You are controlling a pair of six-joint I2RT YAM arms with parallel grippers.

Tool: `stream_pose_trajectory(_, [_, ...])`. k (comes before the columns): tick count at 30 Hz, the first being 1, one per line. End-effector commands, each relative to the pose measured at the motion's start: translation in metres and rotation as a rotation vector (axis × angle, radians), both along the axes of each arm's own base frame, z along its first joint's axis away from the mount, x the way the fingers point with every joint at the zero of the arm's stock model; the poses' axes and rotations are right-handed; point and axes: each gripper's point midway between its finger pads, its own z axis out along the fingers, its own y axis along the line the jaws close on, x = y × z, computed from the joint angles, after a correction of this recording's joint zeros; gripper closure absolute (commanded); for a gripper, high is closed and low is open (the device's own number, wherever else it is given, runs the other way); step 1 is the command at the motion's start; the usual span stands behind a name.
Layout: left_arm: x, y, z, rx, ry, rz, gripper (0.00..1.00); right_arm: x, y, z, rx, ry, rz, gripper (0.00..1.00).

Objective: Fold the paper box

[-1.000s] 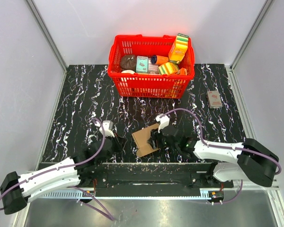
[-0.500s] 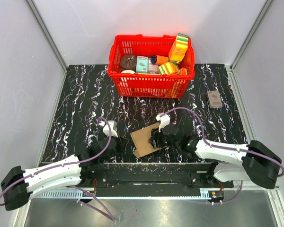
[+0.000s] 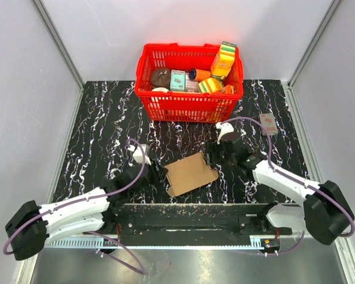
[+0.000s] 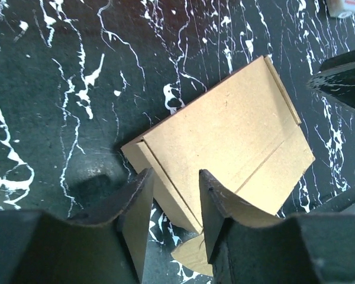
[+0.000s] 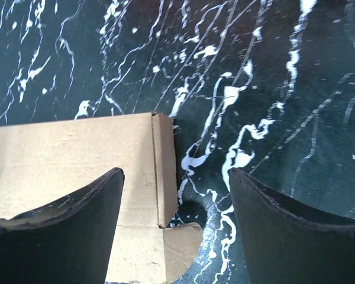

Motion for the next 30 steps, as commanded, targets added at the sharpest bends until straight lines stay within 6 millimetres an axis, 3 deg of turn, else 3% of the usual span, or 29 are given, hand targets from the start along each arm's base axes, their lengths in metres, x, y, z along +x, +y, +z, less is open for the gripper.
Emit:
stream_pose_trajectory(1, [0.004,-0.032,0.026,-0.134,-0.035,-0.087,0.58,-0.002,0.023,0.004,0.043,0.033,0.159,0.21])
stream_pose_trajectory(11, [-0.001,-0.042,0.004,-0.136,0.02,-0.126,0.58,-0.004,0.033,-0.016,0.096,0.109,0.195,0.28])
stream_pose_trajectory(19, [-0.011,-0.027,-0.013,-0.079,0.082,-0.101,0.56,-0.017,0.036,-0.026,0.122,0.155,0.22,0.29])
stream_pose_trajectory(30, [-0.013,-0.011,0.0,-0.05,0.075,-0.051,0.45,-0.02,0.036,-0.032,0.119,0.175,0.223,0.29])
